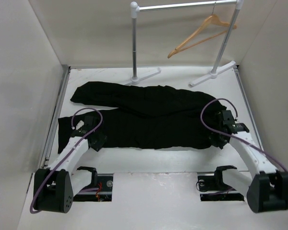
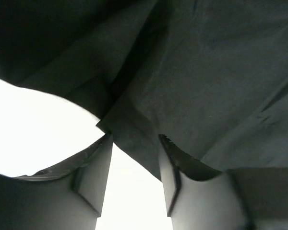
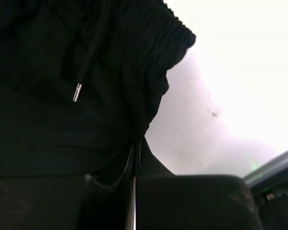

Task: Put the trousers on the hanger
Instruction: Flatten out the trousers at the center of the board.

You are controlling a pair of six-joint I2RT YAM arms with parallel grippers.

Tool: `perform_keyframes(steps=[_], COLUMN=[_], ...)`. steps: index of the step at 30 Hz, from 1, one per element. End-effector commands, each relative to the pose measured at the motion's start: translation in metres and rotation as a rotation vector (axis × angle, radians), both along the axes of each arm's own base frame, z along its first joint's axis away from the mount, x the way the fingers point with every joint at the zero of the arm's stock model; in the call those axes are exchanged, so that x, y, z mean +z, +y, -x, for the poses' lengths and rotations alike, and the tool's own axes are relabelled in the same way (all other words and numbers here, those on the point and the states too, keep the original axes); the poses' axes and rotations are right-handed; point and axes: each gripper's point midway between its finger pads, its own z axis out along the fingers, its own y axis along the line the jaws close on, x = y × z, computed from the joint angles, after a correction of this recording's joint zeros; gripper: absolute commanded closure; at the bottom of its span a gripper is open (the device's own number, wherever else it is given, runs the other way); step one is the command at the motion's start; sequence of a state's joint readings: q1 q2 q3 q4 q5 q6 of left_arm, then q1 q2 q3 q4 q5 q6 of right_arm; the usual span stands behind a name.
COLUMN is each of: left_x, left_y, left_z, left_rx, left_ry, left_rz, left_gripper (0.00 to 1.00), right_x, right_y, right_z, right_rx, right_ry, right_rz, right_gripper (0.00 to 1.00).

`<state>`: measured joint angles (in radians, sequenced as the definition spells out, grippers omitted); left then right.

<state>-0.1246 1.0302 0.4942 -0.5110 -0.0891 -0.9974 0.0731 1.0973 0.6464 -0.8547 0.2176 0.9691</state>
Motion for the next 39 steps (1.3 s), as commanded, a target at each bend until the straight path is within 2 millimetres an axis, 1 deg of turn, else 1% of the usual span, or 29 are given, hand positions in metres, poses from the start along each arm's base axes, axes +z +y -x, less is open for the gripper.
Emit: perform_keyframes(steps=[1,3,4,5,7,10,11,12,13,15,16,17,18,19,21,23,24,25,26,27,28,29,30,32,33,35,36,37,39], left_x=[-0.011,-0.02,-0.024,-0.026,-0.027,-0.021,-0.017,-0.012,-0.008,0.001,0.006,0.009,0.014,0.022,0.046,0.079,0.096,0.113,0.13,0.146,0.161,0.173,0.184,0.197,0.197,0.195,0.186,0.177,0.166], left_y=[-0.009,-0.009,-0.01,-0.01,-0.012,-0.016,-0.017,-0.017,-0.016,-0.016,-0.018,-0.02,-0.021,-0.023,-0.021,-0.009,-0.004,-0.001,0.002,0.003,0.006,0.012,0.02,0.038,0.049,0.074,0.088,0.098,0.121], left_z=[0.0,0.009,0.014,0.02,0.029,0.045,0.049,0.055,0.061,0.071,0.075,0.078,0.08,0.077,0.068,0.05,0.037,0.02,0.002,-0.019,-0.042,-0.064,-0.086,-0.13,-0.148,-0.185,-0.198,-0.21,-0.24], left_rx=[-0.01,0.003,0.009,0.018,0.025,0.032,0.03,0.03,0.032,0.031,0.021,0.008,-0.006,-0.017,-0.027,-0.007,-0.006,-0.006,-0.004,0.0,0.013,0.031,0.058,0.103,0.132,0.181,0.214,0.241,0.267], left_ry=[0.004,0.037,0.046,0.054,0.063,0.08,0.079,0.082,0.089,0.093,0.097,0.105,0.099,0.07,-0.01,-0.119,-0.17,-0.218,-0.262,-0.311,-0.358,-0.397,-0.425,-0.471,-0.474,-0.488,-0.467,-0.45,-0.454], left_rz=[0.039,0.071,0.086,0.099,0.132,0.169,0.173,0.174,0.173,0.178,0.179,0.181,0.182,0.181,0.163,0.111,0.084,0.061,0.048,0.043,0.04,0.033,0.036,0.041,0.041,0.03,0.016,0.02,-0.004], left_gripper=[0.66,0.83,0.9,0.94,0.97,1.0,1.0,1.0,1.0,0.99,0.96,0.93,0.89,0.81,0.68,0.59,0.58,0.58,0.58,0.58,0.59,0.59,0.59,0.58,0.58,0.56,0.56,0.55,0.52], right_x=[0.018,0.034,0.04,0.047,0.059,0.074,0.08,0.084,0.087,0.087,0.088,0.091,0.097,0.102,0.117,0.134,0.138,0.142,0.144,0.145,0.145,0.142,0.138,0.133,0.13,0.124,0.119,0.115,0.106], right_y=[-0.003,-0.001,0.001,-0.002,-0.017,-0.038,-0.044,-0.048,-0.05,-0.049,-0.048,-0.048,-0.047,-0.044,-0.045,-0.041,-0.035,-0.024,-0.008,0.01,0.028,0.047,0.066,0.097,0.113,0.138,0.147,0.155,0.166], right_z=[0.027,0.038,0.042,0.046,0.053,0.062,0.064,0.068,0.069,0.066,0.065,0.061,0.057,0.053,0.042,0.02,0.009,-0.006,-0.02,-0.032,-0.041,-0.047,-0.052,-0.056,-0.057,-0.054,-0.053,-0.051,-0.046], right_rx=[-0.041,-0.062,-0.077,-0.092,-0.123,-0.12,-0.124,-0.131,-0.134,-0.129,-0.123,-0.116,-0.1,-0.078,-0.039,0.027,0.062,0.104,0.16,0.219,0.278,0.343,0.409,0.524,0.584,0.69,0.723,0.751,0.792], right_ry=[-0.021,-0.058,-0.076,-0.09,-0.097,-0.103,-0.109,-0.107,-0.115,-0.123,-0.127,-0.148,-0.17,-0.186,-0.225,-0.279,-0.294,-0.324,-0.361,-0.381,-0.396,-0.396,-0.392,-0.396,-0.405,-0.413,-0.412,-0.406,-0.39], right_rz=[-0.001,-0.033,-0.055,-0.054,-0.016,0.064,0.086,0.102,0.11,0.105,0.101,0.1,0.098,0.094,0.116,0.122,0.111,0.085,0.054,0.019,-0.012,-0.038,-0.052,-0.064,-0.079,-0.1,-0.109,-0.118,-0.137], right_gripper=[1.0,1.0,1.0,1.0,1.0,1.0,0.97,0.93,0.86,0.61,0.49,0.41,0.34,0.3,0.27,0.27,0.3,0.37,0.5,0.73,0.9,0.97,1.0,0.99,0.98,0.96,0.94,0.94,0.93])
